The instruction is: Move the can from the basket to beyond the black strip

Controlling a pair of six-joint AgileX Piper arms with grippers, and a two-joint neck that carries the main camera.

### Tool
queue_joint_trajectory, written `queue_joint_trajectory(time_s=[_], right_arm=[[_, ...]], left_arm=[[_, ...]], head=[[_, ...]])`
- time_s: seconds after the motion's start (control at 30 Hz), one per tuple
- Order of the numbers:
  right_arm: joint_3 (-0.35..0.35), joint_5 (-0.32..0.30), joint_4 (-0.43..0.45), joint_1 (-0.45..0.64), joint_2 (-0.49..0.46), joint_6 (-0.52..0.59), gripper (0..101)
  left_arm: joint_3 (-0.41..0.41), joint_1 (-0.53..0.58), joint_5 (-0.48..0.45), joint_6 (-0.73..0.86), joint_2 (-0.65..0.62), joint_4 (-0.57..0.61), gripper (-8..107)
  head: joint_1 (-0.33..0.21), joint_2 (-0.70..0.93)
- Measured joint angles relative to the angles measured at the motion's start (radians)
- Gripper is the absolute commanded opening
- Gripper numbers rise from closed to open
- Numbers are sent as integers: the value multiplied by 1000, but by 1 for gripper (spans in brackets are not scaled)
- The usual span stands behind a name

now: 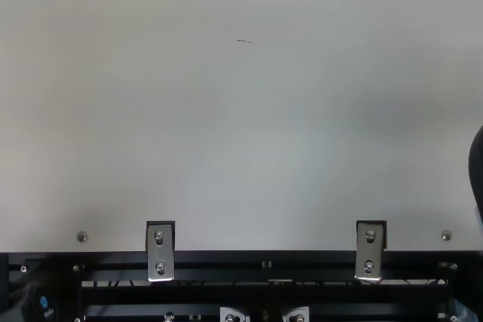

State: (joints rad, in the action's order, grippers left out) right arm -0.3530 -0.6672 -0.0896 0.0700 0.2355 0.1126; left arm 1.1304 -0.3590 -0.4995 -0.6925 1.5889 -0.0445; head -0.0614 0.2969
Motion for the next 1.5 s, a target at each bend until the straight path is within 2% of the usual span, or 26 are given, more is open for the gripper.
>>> queue_joint_trajectory(time_s=[0.23, 0.4, 0.6, 0.73, 1.2, 1.3, 1.5], right_arm=[[0, 0, 0, 0, 0, 0, 101], [0, 0, 0, 0, 0, 0, 101], [0, 0, 0, 0, 0, 0, 101], [0, 0, 0, 0, 0, 0, 101], [0, 0, 0, 0, 0, 0, 101], [0, 0, 0, 0, 0, 0, 101], [0, 0, 0, 0, 0, 0, 101]], left_arm=[[-44, 70, -110, 138, -133, 139, 10], [-79, 117, -185, 208, -227, 192, 10], [-128, 187, -269, 270, -332, 195, 10], [-149, 232, -286, 298, -392, 145, 10], [-143, 227, -296, 309, -393, 152, 10], [-119, 223, -325, 320, -391, 176, 10], [-35, 187, -448, 358, -380, 263, 10]], head=[[0, 0], [0, 0], [0, 5], [0, 0], [0, 0], [0, 5], [5, 0]])
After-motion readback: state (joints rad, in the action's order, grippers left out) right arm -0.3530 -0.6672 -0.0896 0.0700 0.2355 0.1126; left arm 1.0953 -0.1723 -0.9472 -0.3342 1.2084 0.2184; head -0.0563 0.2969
